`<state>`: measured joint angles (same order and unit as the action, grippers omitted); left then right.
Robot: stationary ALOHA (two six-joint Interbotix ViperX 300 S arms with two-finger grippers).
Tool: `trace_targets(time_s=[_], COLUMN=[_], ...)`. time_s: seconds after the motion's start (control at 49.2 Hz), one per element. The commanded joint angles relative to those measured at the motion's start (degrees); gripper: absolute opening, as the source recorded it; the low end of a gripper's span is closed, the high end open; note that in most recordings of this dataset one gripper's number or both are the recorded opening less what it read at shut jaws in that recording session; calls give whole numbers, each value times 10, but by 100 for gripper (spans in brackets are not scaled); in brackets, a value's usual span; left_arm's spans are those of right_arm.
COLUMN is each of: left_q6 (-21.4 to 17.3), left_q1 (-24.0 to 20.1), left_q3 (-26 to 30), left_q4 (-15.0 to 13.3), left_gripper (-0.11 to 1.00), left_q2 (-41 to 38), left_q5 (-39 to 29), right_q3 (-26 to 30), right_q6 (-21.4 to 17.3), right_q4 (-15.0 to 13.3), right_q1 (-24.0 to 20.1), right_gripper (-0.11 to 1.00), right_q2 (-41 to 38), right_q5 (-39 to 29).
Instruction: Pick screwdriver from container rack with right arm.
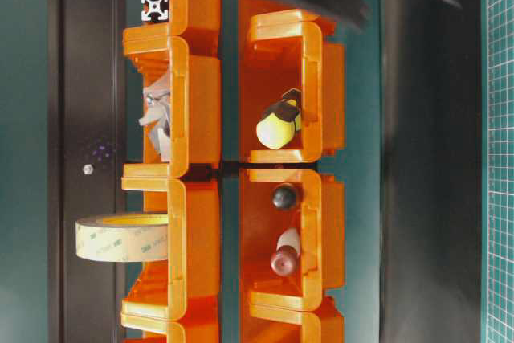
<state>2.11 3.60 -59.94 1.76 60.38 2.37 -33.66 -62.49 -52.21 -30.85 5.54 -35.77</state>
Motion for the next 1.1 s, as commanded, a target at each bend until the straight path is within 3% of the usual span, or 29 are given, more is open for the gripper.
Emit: trace_targets(time_s=[0.0,0.203,0.366,0.732,1.078], left_q6=[3,3,2,4,3], left_q1=[3,3,-3,-4,0], left_q3=[18,20,22,25,24], left_q4=[2,2,2,2,2], left_gripper=[0,0,0,0,0], left_q2=[-1,12,24,68,70], left_q5=[-4,-40,-89,-152,-171], right_q3=[-27,-103,-151,-220,-242], right_q6=[-45,-149,-194,-203,-204], right_q4=[-25,-72,-79,-78,-78], right_q1=[-2,-3,-3,-2,0], right_gripper=[84,84,84,84,84], right_q2=[60,148,220,369,424], right_q5=[3,22,18,-10,-18])
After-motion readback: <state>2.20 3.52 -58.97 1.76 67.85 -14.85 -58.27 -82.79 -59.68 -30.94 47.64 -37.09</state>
